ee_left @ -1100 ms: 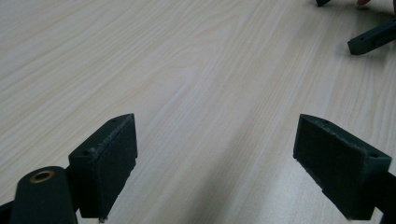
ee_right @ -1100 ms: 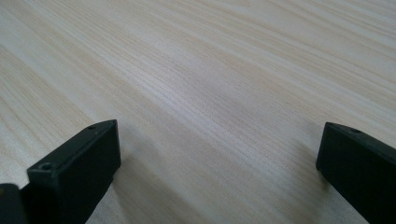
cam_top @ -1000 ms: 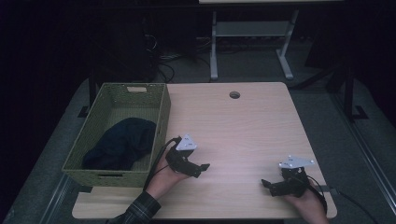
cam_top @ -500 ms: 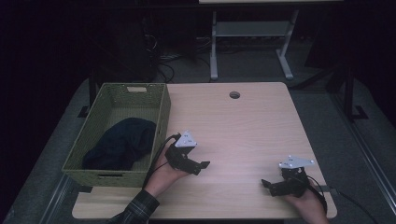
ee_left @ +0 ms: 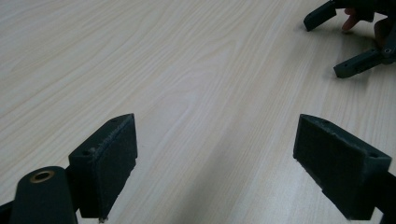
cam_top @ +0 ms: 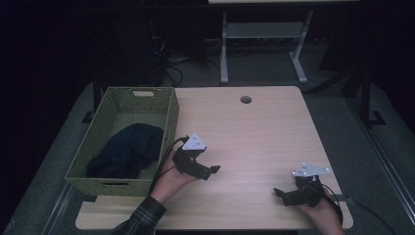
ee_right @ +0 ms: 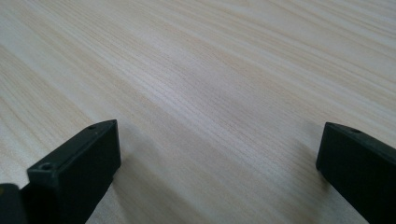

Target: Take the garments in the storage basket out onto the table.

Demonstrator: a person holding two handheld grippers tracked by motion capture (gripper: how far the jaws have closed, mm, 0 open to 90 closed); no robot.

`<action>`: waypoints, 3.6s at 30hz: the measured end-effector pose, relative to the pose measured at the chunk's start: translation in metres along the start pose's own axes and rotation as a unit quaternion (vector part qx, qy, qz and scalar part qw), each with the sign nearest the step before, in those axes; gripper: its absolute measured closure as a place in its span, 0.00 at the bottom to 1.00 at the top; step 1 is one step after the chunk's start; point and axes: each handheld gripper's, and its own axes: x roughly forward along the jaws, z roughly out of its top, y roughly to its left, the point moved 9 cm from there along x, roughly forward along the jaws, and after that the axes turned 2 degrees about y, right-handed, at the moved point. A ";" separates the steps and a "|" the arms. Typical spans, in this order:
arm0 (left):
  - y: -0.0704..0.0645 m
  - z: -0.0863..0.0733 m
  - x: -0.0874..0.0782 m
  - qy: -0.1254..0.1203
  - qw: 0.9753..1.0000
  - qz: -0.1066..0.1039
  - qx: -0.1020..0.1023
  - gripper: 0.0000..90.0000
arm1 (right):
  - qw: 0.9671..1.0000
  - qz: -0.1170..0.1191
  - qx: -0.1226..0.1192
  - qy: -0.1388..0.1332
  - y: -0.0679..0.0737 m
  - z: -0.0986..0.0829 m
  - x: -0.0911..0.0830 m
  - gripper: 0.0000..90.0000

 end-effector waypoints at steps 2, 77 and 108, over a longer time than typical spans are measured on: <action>0.000 0.001 0.000 0.000 1.000 0.000 0.000 0.15 | 1.000 0.000 0.000 0.000 0.000 0.000 0.000 0.00; 0.057 0.032 -0.079 0.051 0.999 -0.001 0.014 0.15 | 1.000 -0.002 -0.002 0.000 -0.001 0.000 0.000 0.00; 0.090 0.012 -0.121 0.060 0.997 0.055 -0.009 0.15 | 1.000 -0.002 -0.002 -0.001 -0.001 0.000 0.000 0.00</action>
